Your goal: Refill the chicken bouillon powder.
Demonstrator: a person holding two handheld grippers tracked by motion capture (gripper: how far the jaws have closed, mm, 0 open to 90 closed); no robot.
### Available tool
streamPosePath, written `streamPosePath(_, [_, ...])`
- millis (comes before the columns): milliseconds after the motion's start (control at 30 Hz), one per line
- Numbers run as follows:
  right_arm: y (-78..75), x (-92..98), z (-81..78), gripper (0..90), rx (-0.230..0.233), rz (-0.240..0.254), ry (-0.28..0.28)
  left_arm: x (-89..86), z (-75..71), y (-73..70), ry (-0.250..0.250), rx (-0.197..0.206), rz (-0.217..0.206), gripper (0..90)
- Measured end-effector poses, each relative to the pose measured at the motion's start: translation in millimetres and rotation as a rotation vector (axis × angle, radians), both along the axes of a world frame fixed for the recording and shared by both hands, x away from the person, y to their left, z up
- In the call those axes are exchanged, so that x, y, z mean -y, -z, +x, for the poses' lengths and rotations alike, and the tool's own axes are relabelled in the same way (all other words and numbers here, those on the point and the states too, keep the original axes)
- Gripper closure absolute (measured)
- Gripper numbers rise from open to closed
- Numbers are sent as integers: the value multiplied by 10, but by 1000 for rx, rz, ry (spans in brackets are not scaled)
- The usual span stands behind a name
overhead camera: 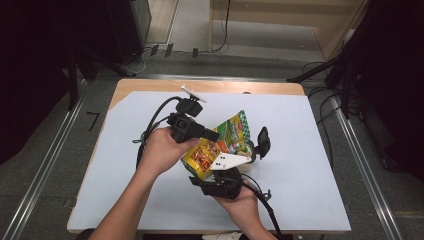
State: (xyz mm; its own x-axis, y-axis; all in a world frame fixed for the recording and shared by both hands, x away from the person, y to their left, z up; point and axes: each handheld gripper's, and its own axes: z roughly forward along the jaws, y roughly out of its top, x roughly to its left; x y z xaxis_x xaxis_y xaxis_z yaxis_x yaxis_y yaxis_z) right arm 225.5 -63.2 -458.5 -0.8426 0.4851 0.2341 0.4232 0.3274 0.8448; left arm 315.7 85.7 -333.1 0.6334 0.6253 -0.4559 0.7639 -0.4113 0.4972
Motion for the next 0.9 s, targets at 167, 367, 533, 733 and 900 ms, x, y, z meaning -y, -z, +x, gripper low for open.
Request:
streamPosePath(167, [21, 0, 0, 600, 13, -16, -15, -32, -6, 38, 2, -4, -13, 868])
streamPosePath(367, [46, 18, 6, 600, 22, -11, -40, -4, 2, 79, 16, 0, -2, 852])
streamPosePath(533, [73, 40, 11, 599, 20, -12, -48, 36, 31, 121, 26, 0, -4, 850])
streamPosePath(733, [114, 72, 29, 598, 16, -21, -51, 89, 69, 171, 34, 1, -6, 850])
streamPosePath(900, [130, 75, 25, 598, 36, -36, -65, 101, 63, 181, 35, 2, -1, 849])
